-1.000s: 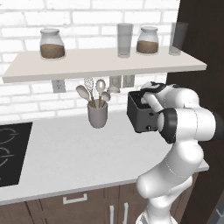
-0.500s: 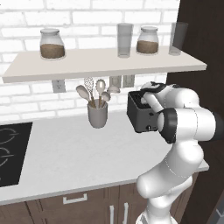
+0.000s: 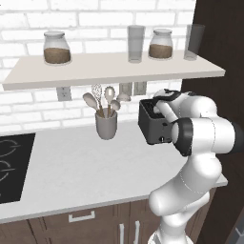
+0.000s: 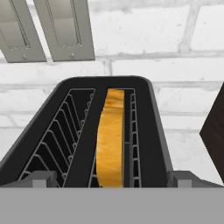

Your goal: Start the toaster. Once the lever pops up, take the bread to the plate on the dining counter.

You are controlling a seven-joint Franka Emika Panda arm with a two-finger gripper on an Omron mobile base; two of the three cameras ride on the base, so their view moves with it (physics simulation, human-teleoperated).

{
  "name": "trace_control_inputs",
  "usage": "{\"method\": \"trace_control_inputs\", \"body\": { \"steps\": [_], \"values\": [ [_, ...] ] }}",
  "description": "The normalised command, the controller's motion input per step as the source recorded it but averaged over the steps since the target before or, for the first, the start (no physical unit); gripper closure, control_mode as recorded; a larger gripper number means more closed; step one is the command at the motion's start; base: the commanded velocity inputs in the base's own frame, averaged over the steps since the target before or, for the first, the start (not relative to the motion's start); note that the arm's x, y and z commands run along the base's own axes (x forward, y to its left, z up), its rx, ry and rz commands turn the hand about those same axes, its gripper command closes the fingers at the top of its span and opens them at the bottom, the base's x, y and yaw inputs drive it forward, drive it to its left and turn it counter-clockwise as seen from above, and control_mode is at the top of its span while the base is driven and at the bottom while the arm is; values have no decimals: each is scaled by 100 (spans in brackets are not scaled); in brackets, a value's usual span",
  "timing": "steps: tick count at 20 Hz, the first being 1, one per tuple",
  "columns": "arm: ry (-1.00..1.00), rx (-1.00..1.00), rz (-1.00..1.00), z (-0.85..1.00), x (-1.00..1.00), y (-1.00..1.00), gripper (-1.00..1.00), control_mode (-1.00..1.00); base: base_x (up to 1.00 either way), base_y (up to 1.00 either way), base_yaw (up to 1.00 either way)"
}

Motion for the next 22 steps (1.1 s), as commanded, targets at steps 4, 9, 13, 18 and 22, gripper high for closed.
{"method": "trace_control_inputs", "body": {
  "steps": [4, 9, 13, 18, 22],
  "values": [
    [0, 0, 0, 0, 0, 0, -100, -100, 0, 0, 0],
    [0, 0, 0, 0, 0, 0, -100, -100, 0, 0, 0],
    [0, 0, 0, 0, 0, 0, -100, -100, 0, 0, 0],
    [0, 0, 0, 0, 7, 0, -100, -100, 0, 0, 0],
    [0, 0, 0, 0, 14, 0, -100, -100, 0, 0, 0]
  ]
}}
